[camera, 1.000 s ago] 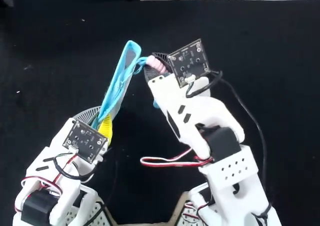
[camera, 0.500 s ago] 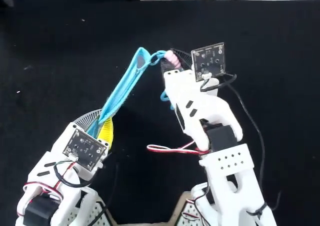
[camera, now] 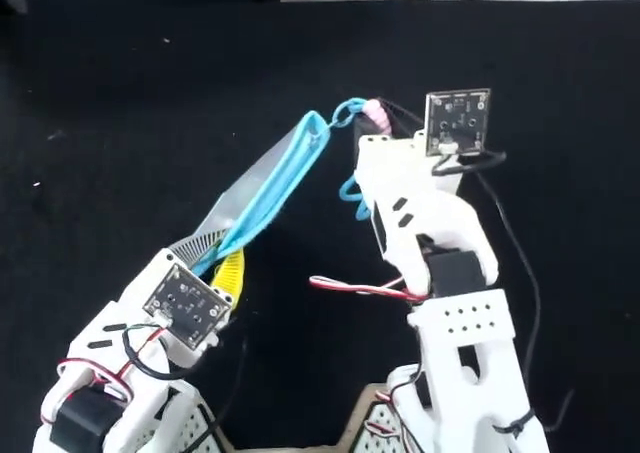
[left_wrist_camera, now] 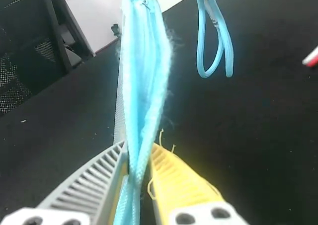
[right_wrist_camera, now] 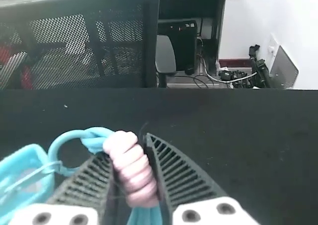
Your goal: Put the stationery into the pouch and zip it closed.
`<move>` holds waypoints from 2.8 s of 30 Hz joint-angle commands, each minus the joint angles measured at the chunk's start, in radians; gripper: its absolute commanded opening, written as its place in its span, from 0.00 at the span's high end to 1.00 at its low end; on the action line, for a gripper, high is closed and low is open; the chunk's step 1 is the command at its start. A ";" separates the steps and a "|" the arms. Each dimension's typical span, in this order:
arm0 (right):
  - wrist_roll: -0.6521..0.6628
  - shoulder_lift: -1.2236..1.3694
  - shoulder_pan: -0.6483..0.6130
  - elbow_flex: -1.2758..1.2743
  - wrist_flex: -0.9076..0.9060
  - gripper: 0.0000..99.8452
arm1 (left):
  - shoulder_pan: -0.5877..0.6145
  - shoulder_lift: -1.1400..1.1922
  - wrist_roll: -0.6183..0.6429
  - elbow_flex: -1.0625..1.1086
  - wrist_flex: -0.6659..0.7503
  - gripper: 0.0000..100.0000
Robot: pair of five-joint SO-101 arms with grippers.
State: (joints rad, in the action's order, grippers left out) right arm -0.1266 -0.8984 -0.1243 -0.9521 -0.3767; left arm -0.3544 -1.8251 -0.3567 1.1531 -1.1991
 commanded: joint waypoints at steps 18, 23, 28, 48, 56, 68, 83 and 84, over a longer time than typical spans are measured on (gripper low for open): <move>0.066 0.243 0.106 0.059 0.153 0.99 | -0.001 0.005 0.014 0.016 -0.041 0.97; 0.064 0.297 0.106 0.087 0.152 0.99 | -0.001 0.005 0.014 0.018 -0.040 0.97; 0.060 0.249 0.129 0.082 0.133 0.99 | -0.001 0.005 0.014 0.018 -0.040 0.97; 0.066 0.217 0.009 0.177 -0.204 0.81 | -0.001 0.005 0.012 0.022 -0.041 0.97; 0.069 0.216 -0.120 0.194 -0.290 0.78 | -0.002 0.005 0.012 0.025 -0.040 0.97; 0.247 -0.151 -0.235 -0.008 -0.275 0.78 | -0.002 0.005 0.012 0.025 -0.040 0.97; 0.187 -0.236 -0.221 -0.156 -0.074 0.78 | -0.002 0.005 0.012 0.027 -0.041 0.97; 0.187 -0.236 -0.216 -0.171 -0.046 0.78 | -0.002 0.005 0.012 0.027 -0.041 0.97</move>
State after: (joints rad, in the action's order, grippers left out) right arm 0.0729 -1.1162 -0.3790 -1.0978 -0.5363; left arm -0.3575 -1.8251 -0.3567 1.1623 -1.2252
